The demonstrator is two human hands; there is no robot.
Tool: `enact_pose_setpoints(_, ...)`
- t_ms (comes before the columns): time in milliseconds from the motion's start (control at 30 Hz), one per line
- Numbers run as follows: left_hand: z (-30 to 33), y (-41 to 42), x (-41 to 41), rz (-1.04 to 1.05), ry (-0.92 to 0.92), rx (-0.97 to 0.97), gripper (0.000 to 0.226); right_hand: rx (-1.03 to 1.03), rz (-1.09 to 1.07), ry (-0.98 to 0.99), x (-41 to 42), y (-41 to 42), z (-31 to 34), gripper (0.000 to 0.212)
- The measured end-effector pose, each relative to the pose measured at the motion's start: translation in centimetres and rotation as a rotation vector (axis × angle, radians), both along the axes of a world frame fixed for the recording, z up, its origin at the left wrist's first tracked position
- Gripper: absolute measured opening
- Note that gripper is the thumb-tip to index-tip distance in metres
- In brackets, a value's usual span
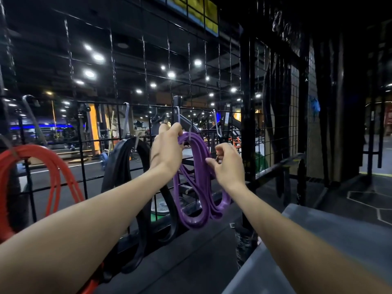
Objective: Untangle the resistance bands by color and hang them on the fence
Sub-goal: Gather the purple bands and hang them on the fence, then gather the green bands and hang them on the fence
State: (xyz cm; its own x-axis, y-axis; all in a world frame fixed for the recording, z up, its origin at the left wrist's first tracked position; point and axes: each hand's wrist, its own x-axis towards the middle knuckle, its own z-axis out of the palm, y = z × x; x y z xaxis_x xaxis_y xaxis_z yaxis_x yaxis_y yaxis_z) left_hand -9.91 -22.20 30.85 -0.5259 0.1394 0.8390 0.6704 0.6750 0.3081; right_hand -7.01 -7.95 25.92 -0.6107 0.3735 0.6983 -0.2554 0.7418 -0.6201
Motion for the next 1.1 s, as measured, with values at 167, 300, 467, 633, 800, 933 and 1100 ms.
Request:
enact_pose_setpoints(167,-0.3,0.2,-0.1,0.005,0.015,0.023,0.015,0.021,0.110,-0.210,-1.9,-0.9,-0.7,0.027)
enact_pose_setpoints(300,-0.5,0.2,0.4,0.015,-0.028,0.097,0.011,0.030,0.130,-0.165,-1.6,-1.4,-1.2,0.008)
enact_pose_setpoints(467,-1.4,0.7,0.9,0.122,0.035,-0.013,0.024,0.157,0.064,-0.202,-1.4,-1.2,-1.4,0.015)
enact_pose_setpoints(633,-1.4,0.9,1.2,0.159,-0.011,-0.046,0.039,0.071,0.144,-0.284,-1.1,-0.7,-0.7,0.021)
enact_pose_setpoints(800,-2.1,1.2,1.8,0.117,-0.085,-0.064,0.066,0.090,0.130,-0.287,1.2,0.4,-0.1,0.048)
enact_pose_setpoints(933,-3.3,2.2,3.6,0.069,-0.067,-0.094,0.068,0.082,0.070,-0.272,3.7,1.9,-0.3,0.057)
enact_pose_setpoints(1100,-7.4,5.7,7.2,-0.114,-0.076,-0.186,0.049,0.081,-0.037,-0.319,8.6,5.8,-3.0,0.055)
